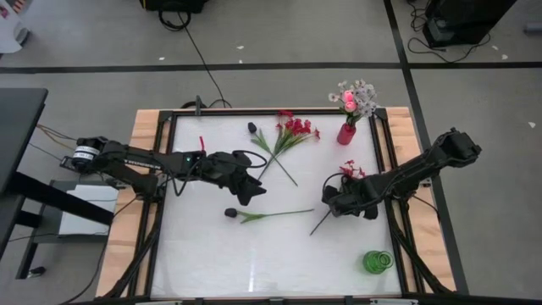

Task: Sort flowers into vase by color
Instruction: Put the right red flowers into the green vase

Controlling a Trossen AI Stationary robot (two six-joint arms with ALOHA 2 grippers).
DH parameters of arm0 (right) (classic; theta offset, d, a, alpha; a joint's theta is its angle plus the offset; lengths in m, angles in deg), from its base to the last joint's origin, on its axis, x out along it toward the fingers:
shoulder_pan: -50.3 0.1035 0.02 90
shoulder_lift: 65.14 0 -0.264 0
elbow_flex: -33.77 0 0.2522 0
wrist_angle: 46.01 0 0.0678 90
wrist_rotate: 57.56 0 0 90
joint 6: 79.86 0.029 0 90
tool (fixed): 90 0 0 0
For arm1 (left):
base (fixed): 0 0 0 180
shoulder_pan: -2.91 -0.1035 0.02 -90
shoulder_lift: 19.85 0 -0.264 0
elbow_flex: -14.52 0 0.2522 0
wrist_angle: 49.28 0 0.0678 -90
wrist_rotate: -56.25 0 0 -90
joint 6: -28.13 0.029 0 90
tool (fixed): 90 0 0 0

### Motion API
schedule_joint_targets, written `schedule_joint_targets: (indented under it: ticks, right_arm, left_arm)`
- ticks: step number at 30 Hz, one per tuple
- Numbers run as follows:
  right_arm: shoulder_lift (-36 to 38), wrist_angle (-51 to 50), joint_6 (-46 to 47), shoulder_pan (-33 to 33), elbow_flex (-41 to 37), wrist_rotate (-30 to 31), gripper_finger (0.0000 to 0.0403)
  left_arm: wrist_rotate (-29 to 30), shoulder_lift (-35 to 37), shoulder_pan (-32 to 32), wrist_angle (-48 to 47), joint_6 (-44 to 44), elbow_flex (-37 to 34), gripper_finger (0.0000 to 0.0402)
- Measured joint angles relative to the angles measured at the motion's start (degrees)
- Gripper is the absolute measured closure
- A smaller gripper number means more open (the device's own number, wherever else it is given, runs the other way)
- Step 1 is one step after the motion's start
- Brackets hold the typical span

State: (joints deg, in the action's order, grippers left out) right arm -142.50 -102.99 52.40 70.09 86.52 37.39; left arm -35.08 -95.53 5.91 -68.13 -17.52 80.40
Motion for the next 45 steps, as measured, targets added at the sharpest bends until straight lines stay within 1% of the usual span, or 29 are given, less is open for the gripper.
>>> schedule_joint_targets:
  ticks: [4, 7, 9, 15, 20, 23, 27, 32, 35, 39, 41, 45]
  right_arm:
    - [1.6, 1.1, -0.2, 0.1, 0.0, 0.4, 0.0233]
    - [3.9, 1.5, -0.4, 0.2, 0.0, 1.7, 0.0233]
    - [5.2, -0.4, -0.5, 0.2, 0.0, 2.9, 0.0233]
    - [7.2, -7.9, -0.4, -1.1, 0.0, 3.0, 0.0233]
    - [8.2, -5.8, -0.8, -1.4, 0.0, 3.3, 0.0233]
    - [8.1, -6.2, -0.9, -1.4, 0.0, 3.4, 0.0233]
    - [6.3, -8.5, -0.9, -2.9, 0.0, 3.2, 0.0233]
    - [3.8, -8.1, -0.9, -5.6, 0.0, 3.4, 0.0233]
    - [2.0, -7.7, -0.9, -6.9, 0.0, 3.6, 0.0233]
    - [-0.4, -6.3, -0.6, -7.6, 0.0, 3.3, 0.0233]
    - [-1.9, -5.0, -0.5, -8.0, 0.0, 3.4, 0.0233]
    - [-5.5, -3.1, -1.3, -8.7, 0.0, 3.4, 0.0235]
  left_arm:
    - [0.1, 0.0, 0.0, -0.1, -1.4, 0.0, 0.0173]
    - [0.4, 0.0, 0.0, -0.1, -2.2, 0.0, 0.0173]
    - [1.3, 0.0, 0.0, -0.1, -2.7, 0.0, 0.0173]
    - [2.2, 0.0, 0.0, 0.2, -3.3, 0.0, 0.0173]
    - [2.2, 0.0, 0.0, 0.2, -3.8, 0.0, 0.0173]
    - [2.3, 0.0, 0.0, 0.2, -3.7, 0.0, 0.0173]
    - [2.3, 0.0, 0.0, 0.2, -2.8, 0.0, 0.0173]
    - [1.8, 0.1, 0.0, -0.6, -2.1, 0.0, 0.0173]
    - [1.4, 1.4, 0.0, -1.4, -1.1, 0.0, 0.0173]
    - [1.6, 5.5, -1.3, -3.5, 1.4, 0.0, 0.0173]
    - [2.1, 8.1, -2.4, -6.5, 2.5, 0.0, 0.0173]
    - [2.8, 13.4, -4.5, -9.4, 5.0, 0.0, 0.0173]
